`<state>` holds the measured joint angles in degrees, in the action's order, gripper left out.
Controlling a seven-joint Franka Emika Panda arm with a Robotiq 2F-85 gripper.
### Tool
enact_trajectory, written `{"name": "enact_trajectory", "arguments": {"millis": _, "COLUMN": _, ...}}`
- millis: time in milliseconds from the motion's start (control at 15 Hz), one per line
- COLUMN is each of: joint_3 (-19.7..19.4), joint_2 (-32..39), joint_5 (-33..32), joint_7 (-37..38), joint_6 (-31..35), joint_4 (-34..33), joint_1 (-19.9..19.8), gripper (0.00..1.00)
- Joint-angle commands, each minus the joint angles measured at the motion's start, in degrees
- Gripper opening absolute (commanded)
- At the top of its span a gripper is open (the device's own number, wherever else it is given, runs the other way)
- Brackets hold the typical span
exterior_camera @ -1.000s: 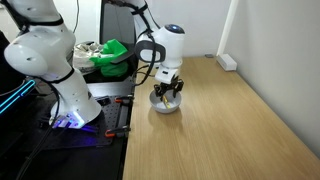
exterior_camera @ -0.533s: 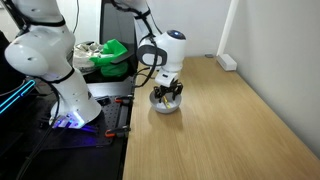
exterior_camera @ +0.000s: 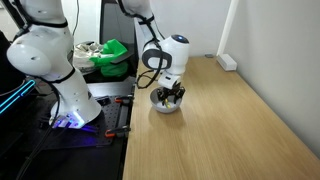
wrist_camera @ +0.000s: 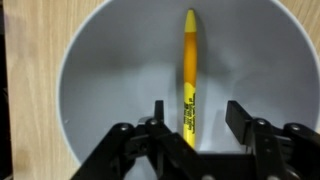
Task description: Take the pen out of the bowl and put it on the table
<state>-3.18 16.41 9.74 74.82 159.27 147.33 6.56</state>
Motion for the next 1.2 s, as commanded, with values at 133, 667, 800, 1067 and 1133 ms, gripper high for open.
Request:
{"name": "enact_trajectory", "arguments": {"millis": 133, "joint_3": -2.46, "joint_2": 1.78, "joint_5": -2.59, "joint_7": 5.01, "joint_6": 1.46, "joint_4": -1.15, "joint_1": 3.16, "gripper": 0.31}}
{"name": "enact_trajectory", "arguments": {"millis": 667, "joint_3": -5.07, "joint_2": -0.61, "joint_5": -7.95, "joint_7": 12.96, "joint_6": 1.63, "joint_4": 1.06, "joint_1": 6.85, "gripper": 0.03}}
{"name": "enact_trajectory", "arguments": {"millis": 800, "joint_3": -5.53, "joint_2": -1.99, "joint_5": -9.11, "joint_7": 14.45, "joint_6": 1.43, "joint_4": 2.05, "joint_1": 7.01, "gripper": 0.03}}
{"name": "enact_trajectory", "arguments": {"millis": 1067, "joint_3": -5.3, "joint_2": -5.13, "joint_5": -9.87, "joint_7": 14.41, "joint_6": 0.97, "joint_4": 3.85, "joint_1": 5.87, "gripper": 0.03}}
{"name": "enact_trajectory", "arguments": {"millis": 1133, "joint_3": -5.14, "joint_2": -6.03, "joint_5": -10.01, "joint_7": 13.93, "joint_6": 1.03, "joint_4": 4.4, "joint_1": 5.52, "gripper": 0.03}}
